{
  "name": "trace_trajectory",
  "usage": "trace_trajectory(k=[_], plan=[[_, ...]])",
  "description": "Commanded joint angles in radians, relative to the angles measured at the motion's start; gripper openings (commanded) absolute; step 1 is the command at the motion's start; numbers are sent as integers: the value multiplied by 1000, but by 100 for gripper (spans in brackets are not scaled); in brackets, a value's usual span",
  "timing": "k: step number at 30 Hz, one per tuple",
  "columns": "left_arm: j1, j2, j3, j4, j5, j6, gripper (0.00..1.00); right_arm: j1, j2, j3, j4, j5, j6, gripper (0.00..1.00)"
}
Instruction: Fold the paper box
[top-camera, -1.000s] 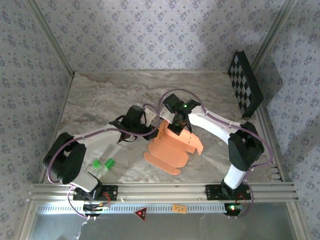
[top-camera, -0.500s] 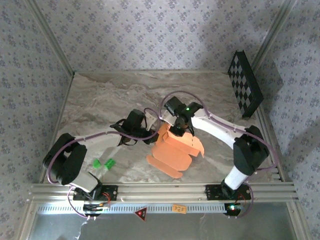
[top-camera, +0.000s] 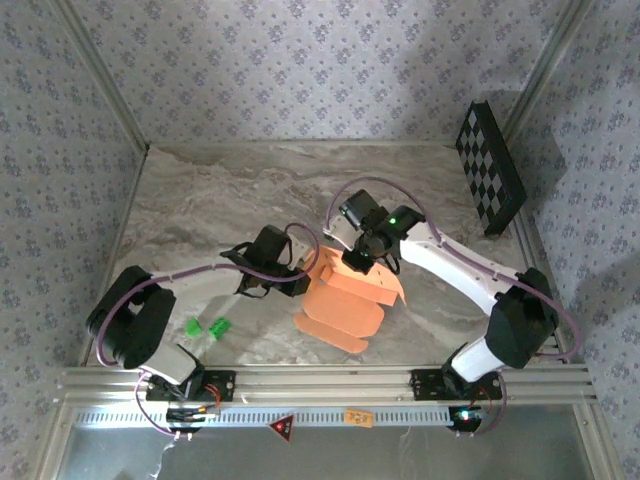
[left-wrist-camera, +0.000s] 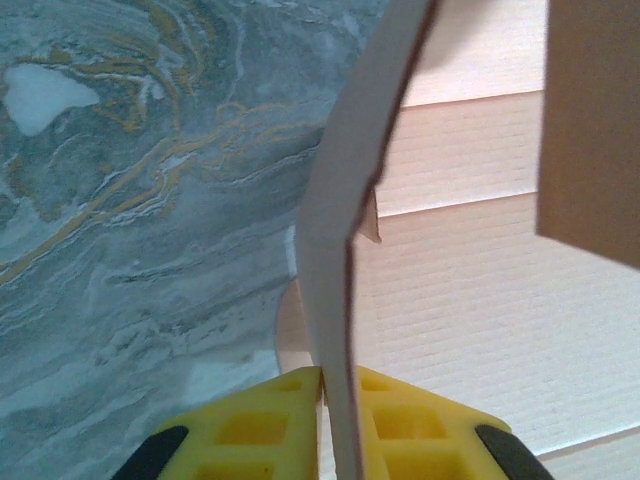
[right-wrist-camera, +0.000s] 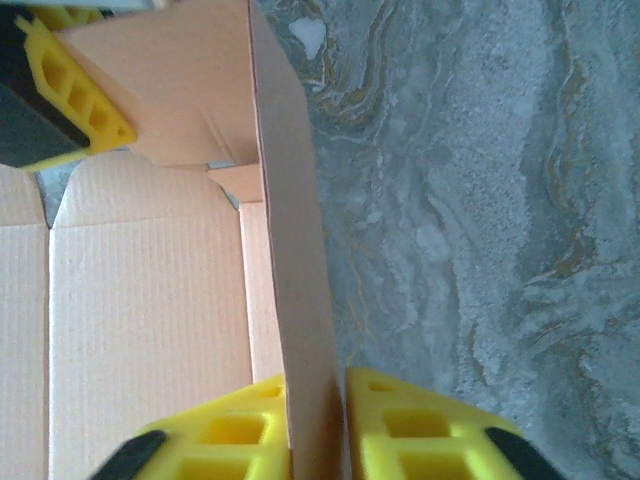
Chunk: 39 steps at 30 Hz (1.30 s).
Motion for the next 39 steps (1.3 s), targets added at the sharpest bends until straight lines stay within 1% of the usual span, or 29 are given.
trace_trajectory(k=[1,5,7,11,16,18,22,28,33,39], plan=[[-2,-46,58,-56,-22,29,12,-4,-24,-35,24,-24,24,12],[-1,-53,104,-91,-49,58,10,3,-21,-68,108,-24,77,8],[-1,-50,133,-111,-66,72,10,21,-18,-98,152,5,119,6],[-1,-34,178,-145,-86,95,10,56,-7,-123,230,118,192,5],[-1,-24,171,-134,-109,89,9,91,-10,-177,336,305,209,5],[-1,-22,150,-109,-122,82,9,107,-13,-203,372,336,202,5],[-1,-13,96,-71,-156,71,9,126,-29,-232,402,359,196,6],[-5,1,36,-44,-146,56,10,146,-54,-251,398,374,200,8],[-9,3,-11,-12,-148,42,10,170,-76,-250,395,356,191,12],[-10,22,-19,1,-151,37,10,183,-87,-229,344,348,194,18]])
